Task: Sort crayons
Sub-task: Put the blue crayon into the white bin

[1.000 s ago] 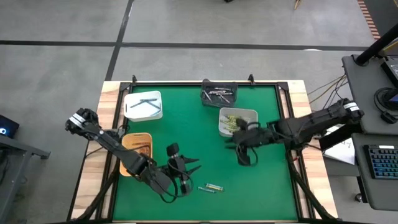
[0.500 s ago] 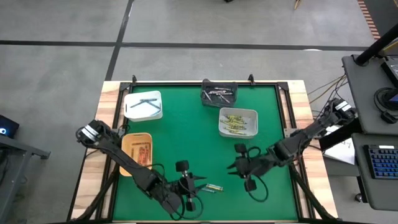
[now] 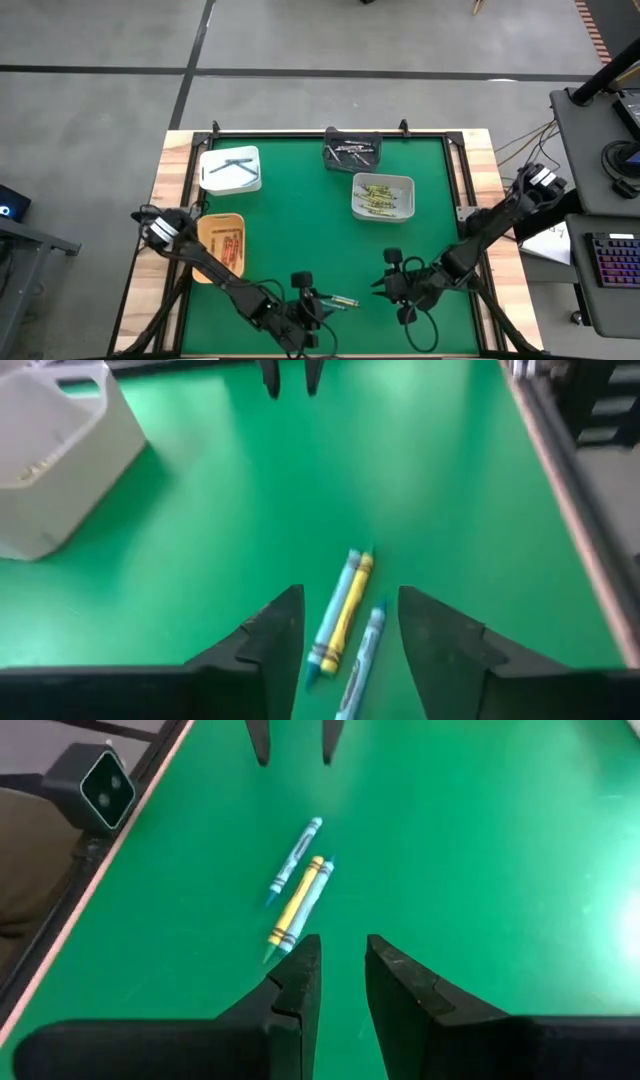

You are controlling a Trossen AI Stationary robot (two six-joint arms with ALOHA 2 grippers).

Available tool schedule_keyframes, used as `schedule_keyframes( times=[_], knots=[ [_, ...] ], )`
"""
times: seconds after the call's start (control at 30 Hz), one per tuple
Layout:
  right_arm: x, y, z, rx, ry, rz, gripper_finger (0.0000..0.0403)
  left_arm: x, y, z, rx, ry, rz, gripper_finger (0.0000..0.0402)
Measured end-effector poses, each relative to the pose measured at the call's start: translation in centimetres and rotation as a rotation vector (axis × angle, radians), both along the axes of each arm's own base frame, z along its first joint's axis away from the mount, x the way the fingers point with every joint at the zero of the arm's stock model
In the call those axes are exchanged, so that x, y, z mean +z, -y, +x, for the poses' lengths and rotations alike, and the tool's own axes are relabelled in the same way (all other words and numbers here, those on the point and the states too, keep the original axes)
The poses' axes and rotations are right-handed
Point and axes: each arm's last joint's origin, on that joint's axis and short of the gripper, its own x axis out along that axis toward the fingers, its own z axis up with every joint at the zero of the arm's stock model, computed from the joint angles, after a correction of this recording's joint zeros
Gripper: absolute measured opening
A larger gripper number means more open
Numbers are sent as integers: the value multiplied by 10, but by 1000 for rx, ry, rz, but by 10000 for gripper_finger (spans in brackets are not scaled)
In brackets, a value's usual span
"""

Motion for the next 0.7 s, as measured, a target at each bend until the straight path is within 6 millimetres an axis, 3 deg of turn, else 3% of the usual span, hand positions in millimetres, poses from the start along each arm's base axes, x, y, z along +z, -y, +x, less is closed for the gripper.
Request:
schedule_keyframes(
  times=[0.13,0.27,0.7],
  knots=[
    [-10,-6,4,7,-8,-5,72,-23,2,3,-2,-36,25,161],
    [-19,-9,5,8,-30,-20,68,-34,3,5,2,-52,12,165],
    [-22,-10,7,6,-27,-14,70,-69,-10,-6,39,-120,-58,164]
  ],
)
